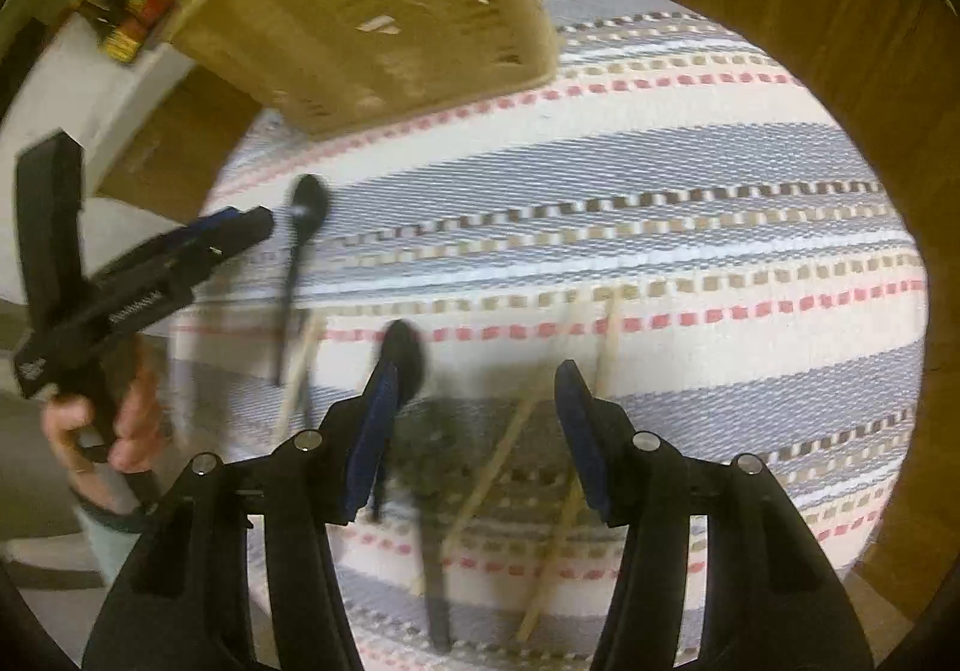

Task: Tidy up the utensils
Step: 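Lower the left tool onto the black ladle while the right tool grasps a wooden chopstick, then carry the black ladle and chopstick into the tan holder and open both tools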

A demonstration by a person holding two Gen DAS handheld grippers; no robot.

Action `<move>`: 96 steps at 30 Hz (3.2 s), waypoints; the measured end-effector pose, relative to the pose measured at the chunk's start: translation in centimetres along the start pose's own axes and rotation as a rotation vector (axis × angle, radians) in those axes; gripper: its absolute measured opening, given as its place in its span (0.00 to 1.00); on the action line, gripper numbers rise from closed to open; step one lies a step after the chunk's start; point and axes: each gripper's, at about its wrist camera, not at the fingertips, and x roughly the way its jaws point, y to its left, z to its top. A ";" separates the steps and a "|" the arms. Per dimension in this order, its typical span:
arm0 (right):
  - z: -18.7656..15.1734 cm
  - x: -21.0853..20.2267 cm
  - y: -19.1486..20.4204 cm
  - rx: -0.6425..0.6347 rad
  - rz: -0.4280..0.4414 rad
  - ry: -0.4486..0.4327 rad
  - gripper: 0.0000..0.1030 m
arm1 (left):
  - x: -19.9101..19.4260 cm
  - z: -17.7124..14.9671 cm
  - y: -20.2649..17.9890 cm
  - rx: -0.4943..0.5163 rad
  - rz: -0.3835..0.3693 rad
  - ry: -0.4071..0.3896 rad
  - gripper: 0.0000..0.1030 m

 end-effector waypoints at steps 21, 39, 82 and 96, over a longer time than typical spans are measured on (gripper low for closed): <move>-2.0 3.8 0.3 -0.053 -0.163 0.117 0.34 | 4.5 1.9 -2.6 0.040 0.127 0.025 0.62; -1.7 4.1 1.3 -0.125 -0.228 0.104 0.06 | 5.2 1.8 -7.1 0.113 0.237 0.005 0.37; -5.5 -14.6 2.1 -0.243 0.177 -0.604 0.04 | -16.4 -1.1 -7.2 0.068 -0.001 -0.691 0.34; 5.2 -19.0 7.2 -0.305 0.069 -0.923 0.04 | -17.9 6.6 -4.5 -0.025 -0.089 -0.873 0.34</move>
